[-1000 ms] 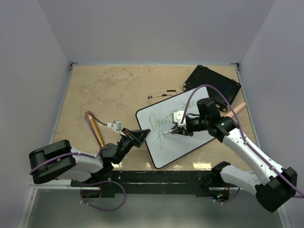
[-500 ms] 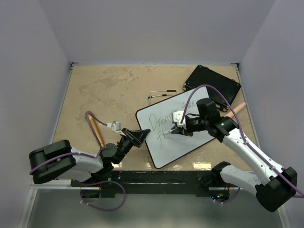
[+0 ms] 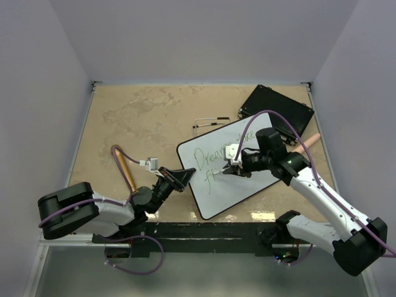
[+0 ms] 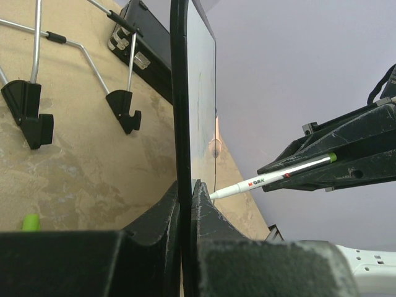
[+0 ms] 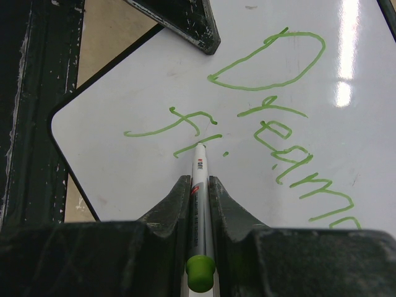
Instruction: Write a sentence on the whiteboard
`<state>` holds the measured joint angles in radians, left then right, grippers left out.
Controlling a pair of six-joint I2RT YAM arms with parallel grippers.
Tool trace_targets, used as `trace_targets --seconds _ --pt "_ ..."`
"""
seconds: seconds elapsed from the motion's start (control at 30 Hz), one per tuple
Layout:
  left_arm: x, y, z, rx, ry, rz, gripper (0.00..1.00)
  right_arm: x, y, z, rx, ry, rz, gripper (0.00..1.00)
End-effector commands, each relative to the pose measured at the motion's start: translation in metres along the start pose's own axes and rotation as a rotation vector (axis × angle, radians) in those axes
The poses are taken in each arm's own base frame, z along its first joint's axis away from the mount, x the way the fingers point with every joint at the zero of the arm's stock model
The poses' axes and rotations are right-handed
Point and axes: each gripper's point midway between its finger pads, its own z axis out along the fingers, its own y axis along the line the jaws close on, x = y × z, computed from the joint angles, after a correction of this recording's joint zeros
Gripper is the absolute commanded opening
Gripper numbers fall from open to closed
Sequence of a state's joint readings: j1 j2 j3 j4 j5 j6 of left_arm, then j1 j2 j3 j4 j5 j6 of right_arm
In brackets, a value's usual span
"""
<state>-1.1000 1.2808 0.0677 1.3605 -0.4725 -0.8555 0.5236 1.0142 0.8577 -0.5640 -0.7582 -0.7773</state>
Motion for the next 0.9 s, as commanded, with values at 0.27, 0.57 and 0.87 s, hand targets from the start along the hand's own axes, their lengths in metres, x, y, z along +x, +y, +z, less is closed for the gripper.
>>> trace_targets --seconds 0.27,0.57,0.87 --pt "-0.0025 0.0017 -0.0011 0.021 -0.012 0.121 0.00 0.0020 -0.0093 -0.0027 0.053 0.022 -0.015 0.00" --pt "-0.0021 0.0037 -0.0020 0.014 -0.009 0.126 0.00 0.0025 -0.0127 -0.0044 0.071 0.025 -0.009 0.00" --pt "-0.0028 0.0025 -0.0013 0.017 -0.012 0.127 0.00 0.0036 -0.0042 -0.0028 0.025 0.019 -0.013 0.00"
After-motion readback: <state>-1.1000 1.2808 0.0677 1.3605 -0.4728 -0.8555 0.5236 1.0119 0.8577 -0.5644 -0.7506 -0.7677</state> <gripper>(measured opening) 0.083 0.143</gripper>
